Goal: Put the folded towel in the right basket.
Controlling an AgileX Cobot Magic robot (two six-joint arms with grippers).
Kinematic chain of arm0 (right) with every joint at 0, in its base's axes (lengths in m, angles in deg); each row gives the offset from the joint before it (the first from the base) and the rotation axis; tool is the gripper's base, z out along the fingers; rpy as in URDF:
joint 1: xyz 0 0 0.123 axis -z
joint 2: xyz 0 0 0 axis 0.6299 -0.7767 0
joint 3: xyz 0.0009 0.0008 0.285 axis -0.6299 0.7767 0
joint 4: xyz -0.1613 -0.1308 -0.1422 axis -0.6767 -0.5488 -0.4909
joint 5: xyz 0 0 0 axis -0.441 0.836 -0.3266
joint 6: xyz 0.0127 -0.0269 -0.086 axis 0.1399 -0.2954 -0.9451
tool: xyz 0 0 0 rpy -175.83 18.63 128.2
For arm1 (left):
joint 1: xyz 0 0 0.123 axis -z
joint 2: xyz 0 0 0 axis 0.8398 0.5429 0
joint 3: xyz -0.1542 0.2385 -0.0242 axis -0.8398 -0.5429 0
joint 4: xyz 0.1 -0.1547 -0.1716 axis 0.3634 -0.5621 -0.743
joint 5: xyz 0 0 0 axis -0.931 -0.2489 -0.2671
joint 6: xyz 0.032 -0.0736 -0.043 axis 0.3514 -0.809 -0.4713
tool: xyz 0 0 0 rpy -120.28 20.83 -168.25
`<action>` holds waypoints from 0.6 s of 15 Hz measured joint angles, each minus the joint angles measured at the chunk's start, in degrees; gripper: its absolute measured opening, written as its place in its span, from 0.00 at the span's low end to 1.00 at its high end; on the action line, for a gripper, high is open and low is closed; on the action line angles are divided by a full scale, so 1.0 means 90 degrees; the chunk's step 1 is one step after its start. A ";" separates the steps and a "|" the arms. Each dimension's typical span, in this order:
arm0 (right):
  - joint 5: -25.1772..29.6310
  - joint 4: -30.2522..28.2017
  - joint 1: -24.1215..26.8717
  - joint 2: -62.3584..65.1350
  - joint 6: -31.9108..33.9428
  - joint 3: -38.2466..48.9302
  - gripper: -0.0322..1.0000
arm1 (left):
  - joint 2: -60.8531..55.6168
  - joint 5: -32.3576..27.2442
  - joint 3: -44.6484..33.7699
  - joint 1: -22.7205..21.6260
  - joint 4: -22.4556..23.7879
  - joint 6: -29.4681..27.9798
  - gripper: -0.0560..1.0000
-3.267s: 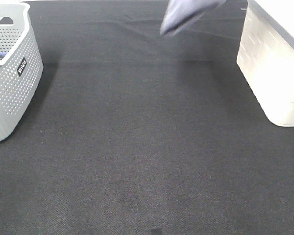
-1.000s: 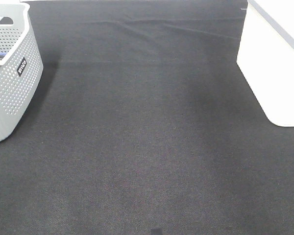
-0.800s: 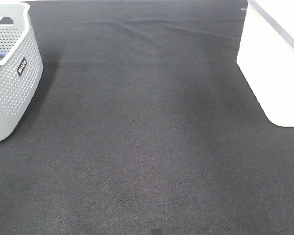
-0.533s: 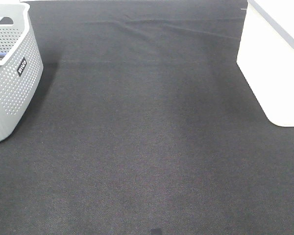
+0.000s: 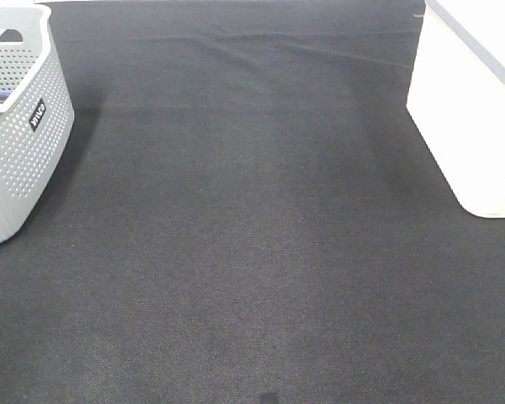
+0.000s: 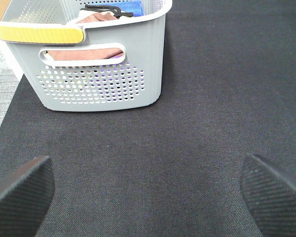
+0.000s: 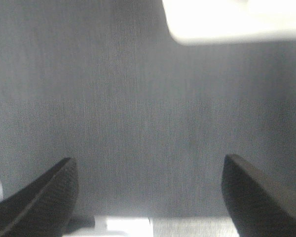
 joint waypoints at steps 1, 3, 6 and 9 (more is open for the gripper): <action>-0.0051 -0.0019 0.0000 0.0649 0.0013 0.0809 0.76 | 0.0000 0.0000 0.0000 0.0000 0.0000 0.0000 0.98; -0.0076 -0.0210 0.0000 0.1687 0.0083 0.1821 0.76 | 0.0000 0.0000 0.0000 0.0000 0.0000 0.0000 0.98; -0.0280 -0.0732 0.0000 0.3330 0.0337 0.3132 0.76 | 0.0000 0.0000 0.0000 0.0000 0.0000 0.0000 0.98; -0.0637 -0.0847 0.0000 0.4705 0.0337 0.3782 0.76 | 0.0000 0.0000 0.0000 0.0000 0.0000 0.0000 0.98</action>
